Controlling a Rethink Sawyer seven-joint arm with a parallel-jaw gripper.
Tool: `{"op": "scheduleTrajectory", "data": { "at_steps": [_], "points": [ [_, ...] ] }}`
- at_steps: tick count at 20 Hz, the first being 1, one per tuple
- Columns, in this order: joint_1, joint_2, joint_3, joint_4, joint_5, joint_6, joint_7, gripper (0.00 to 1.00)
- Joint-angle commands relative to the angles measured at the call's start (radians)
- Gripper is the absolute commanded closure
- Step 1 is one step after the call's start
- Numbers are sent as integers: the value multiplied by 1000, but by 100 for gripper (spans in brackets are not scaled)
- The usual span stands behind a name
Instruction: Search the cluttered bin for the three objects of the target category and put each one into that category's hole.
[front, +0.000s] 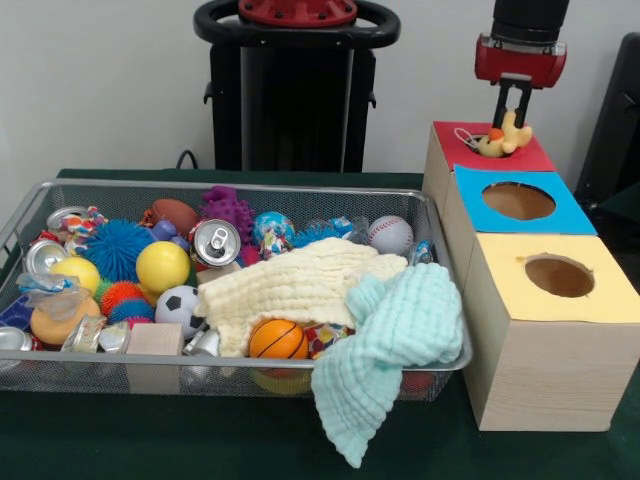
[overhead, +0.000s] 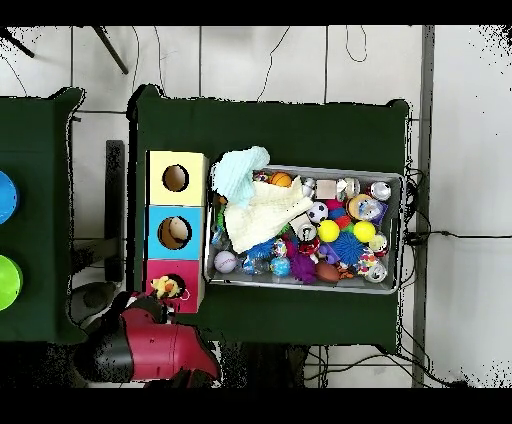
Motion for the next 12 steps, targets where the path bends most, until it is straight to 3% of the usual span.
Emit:
{"op": "scheduleTrajectory", "data": {
  "at_steps": [1, 7, 12],
  "points": [
    [-25, 36, 15, -77, 15, -93, 176, 0],
    [-24, 35, 12, -87, 27, -16, 169, 0],
    [-43, 34, 27, -87, 26, -14, 162, 0]
  ]
}}
